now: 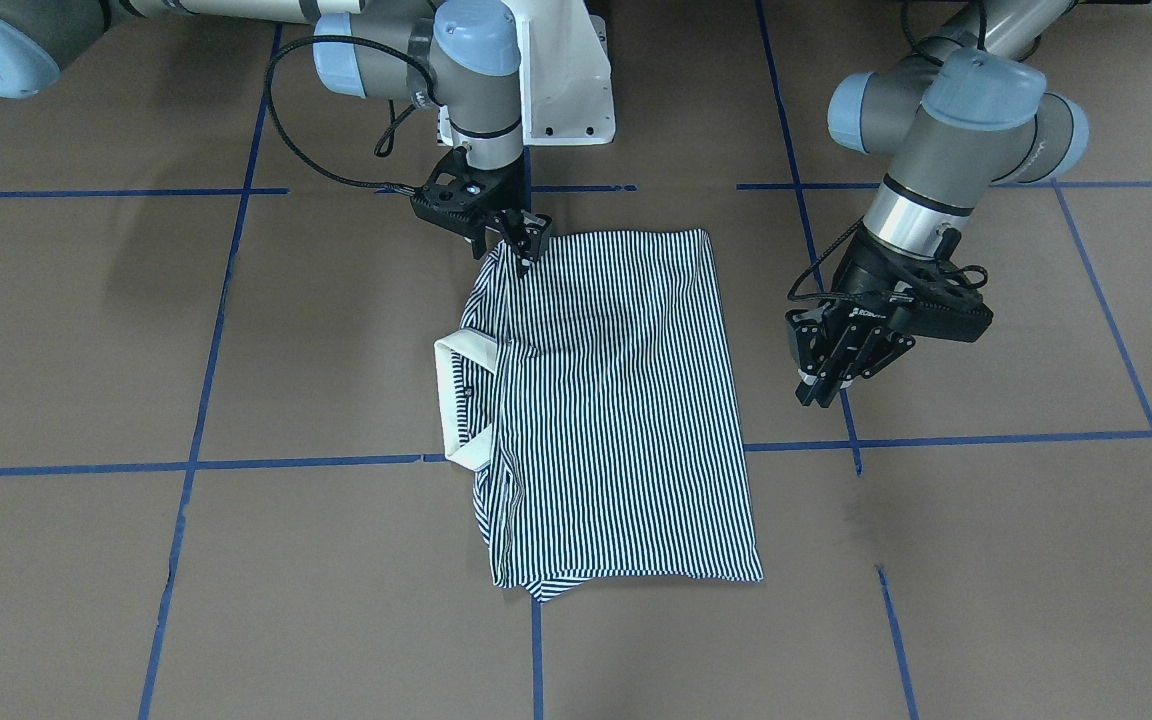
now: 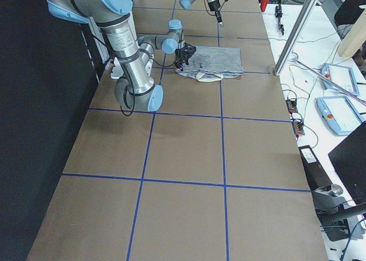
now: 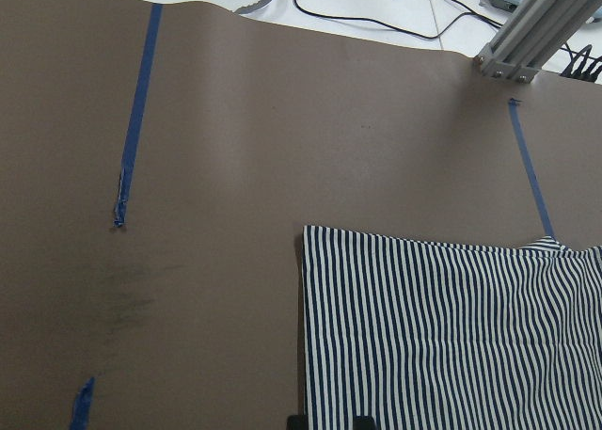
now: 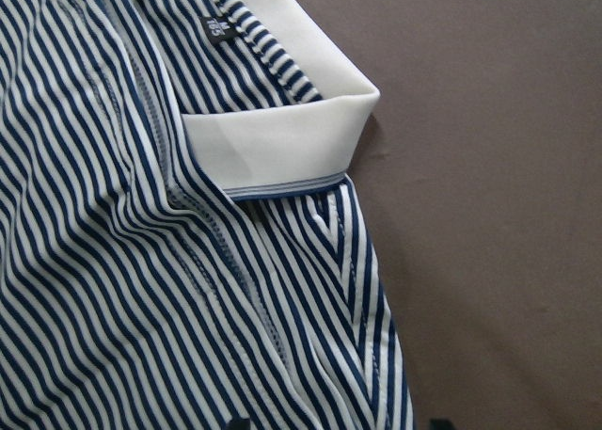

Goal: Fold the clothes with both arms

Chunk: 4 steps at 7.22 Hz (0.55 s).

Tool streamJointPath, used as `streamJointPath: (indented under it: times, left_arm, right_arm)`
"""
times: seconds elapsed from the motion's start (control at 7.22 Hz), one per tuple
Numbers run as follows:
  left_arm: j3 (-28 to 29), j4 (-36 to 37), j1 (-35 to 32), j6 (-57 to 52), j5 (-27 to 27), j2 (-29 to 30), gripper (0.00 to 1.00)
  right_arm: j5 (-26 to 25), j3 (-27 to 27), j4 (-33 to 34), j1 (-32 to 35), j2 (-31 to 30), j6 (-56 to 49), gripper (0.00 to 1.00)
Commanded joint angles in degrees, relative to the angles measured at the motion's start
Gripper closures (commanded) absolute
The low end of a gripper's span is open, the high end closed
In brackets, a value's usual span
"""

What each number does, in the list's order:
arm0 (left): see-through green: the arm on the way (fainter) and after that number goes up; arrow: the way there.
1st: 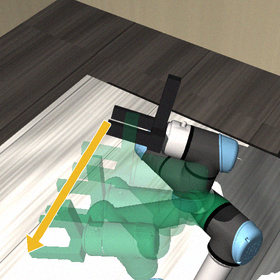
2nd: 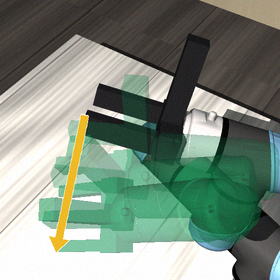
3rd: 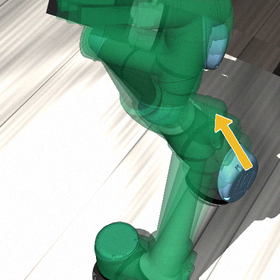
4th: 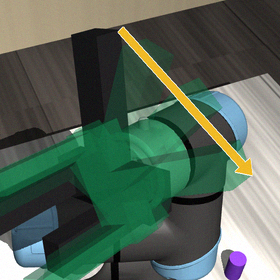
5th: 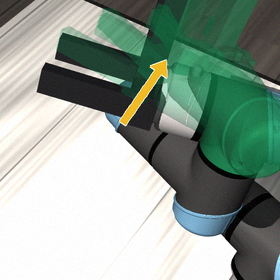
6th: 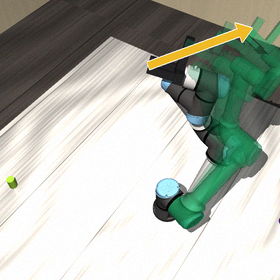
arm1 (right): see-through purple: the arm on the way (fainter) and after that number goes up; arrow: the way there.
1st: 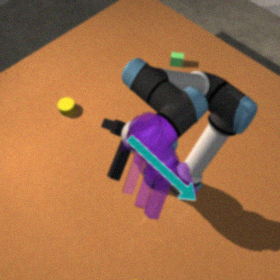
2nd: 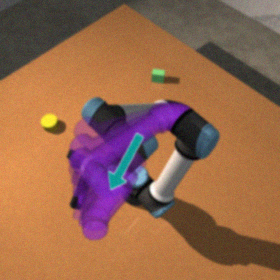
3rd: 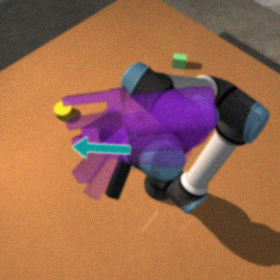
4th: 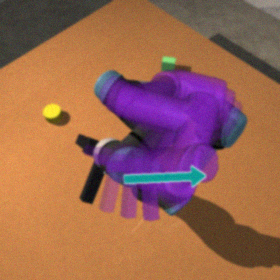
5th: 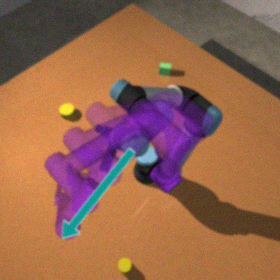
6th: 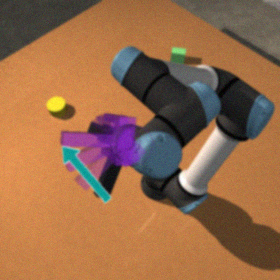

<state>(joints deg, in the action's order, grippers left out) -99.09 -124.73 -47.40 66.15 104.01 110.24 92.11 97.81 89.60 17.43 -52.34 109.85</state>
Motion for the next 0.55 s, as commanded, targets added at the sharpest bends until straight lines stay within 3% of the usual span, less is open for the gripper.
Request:
streamJointPath:
  times: [0.0, 0.42]
  left_arm:
    - [0.0, -0.1, -0.1, 0.0, 0.6, 0.1, 0.58]
    - [0.1, 0.2, -0.1, 0.0, 0.5, 0.1, 0.58]
  right_arm:
    - [0.1, 0.3, 0.0, -1.0, -0.7, 1.3, 0.30]
    - [0.2, 0.1, 0.0, -1.7, 0.0, 2.2, 0.29]
